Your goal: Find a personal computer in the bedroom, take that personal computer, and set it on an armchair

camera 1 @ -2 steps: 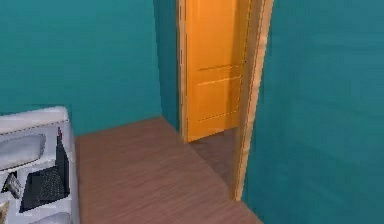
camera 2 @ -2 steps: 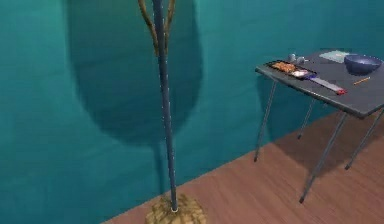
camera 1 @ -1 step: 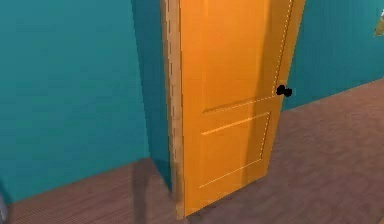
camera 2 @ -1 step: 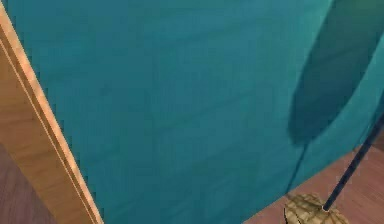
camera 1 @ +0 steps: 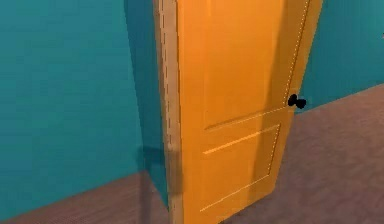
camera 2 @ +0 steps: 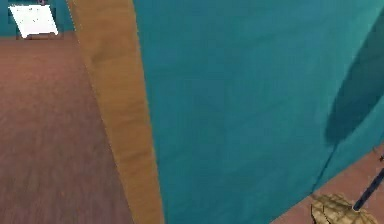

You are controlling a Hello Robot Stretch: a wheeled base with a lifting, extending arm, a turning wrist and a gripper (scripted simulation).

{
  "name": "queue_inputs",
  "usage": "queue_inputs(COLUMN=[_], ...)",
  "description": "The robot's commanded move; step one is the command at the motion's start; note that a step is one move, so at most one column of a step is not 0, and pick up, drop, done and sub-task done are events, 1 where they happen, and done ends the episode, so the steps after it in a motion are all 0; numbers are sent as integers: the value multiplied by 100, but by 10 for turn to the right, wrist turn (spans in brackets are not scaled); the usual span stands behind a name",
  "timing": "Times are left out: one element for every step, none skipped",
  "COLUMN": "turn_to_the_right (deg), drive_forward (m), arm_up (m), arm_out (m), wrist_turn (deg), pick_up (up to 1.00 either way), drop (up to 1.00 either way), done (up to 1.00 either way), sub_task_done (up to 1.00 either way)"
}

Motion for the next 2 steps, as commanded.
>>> queue_inputs(turn_to_the_right=[120,0], drive_forward=[0,20], arm_up=[0,0], arm_out=[0,0], wrist_turn=[0,0], pick_up=[0,0], drop=[0,0], done=[0,0], sub_task_done=[0,0])
